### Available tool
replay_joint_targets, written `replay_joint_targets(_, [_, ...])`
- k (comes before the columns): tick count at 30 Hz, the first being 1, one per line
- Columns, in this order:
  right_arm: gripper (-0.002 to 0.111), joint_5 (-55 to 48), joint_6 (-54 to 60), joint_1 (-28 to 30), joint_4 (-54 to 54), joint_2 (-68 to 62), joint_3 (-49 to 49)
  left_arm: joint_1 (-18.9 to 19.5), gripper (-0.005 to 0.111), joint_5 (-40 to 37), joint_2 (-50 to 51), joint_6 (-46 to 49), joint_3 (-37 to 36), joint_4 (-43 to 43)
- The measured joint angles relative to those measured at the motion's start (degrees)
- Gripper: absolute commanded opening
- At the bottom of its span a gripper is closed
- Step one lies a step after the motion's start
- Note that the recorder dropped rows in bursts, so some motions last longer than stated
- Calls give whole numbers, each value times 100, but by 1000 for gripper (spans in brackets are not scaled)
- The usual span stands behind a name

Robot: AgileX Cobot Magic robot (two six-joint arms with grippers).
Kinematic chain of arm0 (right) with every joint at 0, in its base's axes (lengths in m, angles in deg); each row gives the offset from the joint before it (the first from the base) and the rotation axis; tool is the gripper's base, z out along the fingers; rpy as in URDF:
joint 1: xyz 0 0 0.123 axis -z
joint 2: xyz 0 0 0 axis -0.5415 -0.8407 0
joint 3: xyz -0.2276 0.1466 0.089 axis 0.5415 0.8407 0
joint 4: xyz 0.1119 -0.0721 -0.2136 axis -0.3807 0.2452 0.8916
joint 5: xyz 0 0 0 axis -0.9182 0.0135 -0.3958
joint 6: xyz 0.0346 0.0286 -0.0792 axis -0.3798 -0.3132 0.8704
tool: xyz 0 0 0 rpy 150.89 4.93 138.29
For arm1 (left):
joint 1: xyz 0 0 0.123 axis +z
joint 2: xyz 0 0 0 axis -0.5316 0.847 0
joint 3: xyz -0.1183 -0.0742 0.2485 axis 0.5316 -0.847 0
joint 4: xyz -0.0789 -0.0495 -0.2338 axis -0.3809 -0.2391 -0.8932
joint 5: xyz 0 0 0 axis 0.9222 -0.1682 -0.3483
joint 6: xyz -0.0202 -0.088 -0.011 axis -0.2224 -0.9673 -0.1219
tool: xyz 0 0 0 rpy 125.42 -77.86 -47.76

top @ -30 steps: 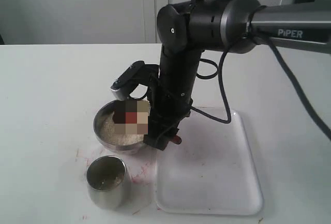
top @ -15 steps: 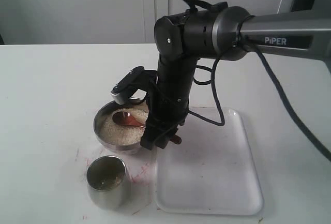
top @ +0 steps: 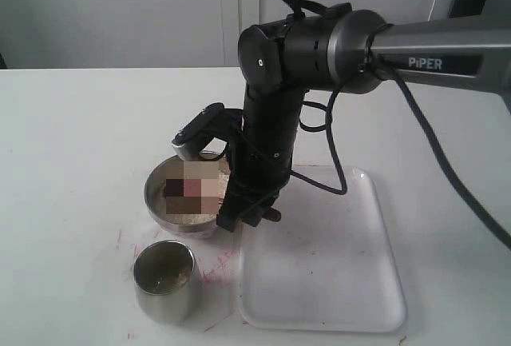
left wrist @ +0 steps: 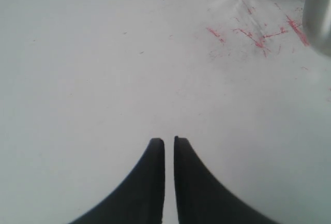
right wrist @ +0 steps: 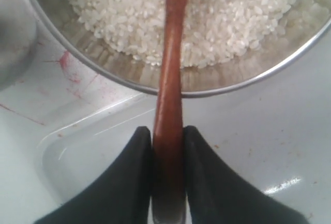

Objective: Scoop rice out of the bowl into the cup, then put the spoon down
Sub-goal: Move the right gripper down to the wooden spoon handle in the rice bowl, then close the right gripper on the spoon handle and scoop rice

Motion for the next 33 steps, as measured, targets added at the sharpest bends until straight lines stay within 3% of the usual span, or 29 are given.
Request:
replay_joint_targets(5, [1, -4, -10, 0, 0, 0, 0, 0, 14, 0, 0, 0, 0, 0])
replay_joint_targets(18, [0, -339, -8, -164, 117, 701, 0, 0, 14, 0, 0, 0, 0, 0])
replay_joint_targets(28, [0, -798, -1078, -1534, 3853, 1125, 10, 0, 14, 0, 0, 0, 0, 0])
replay_joint_targets(33, [0, -810, -1573, -1776, 5117, 803, 245, 0, 14, 0, 0, 0, 0, 0])
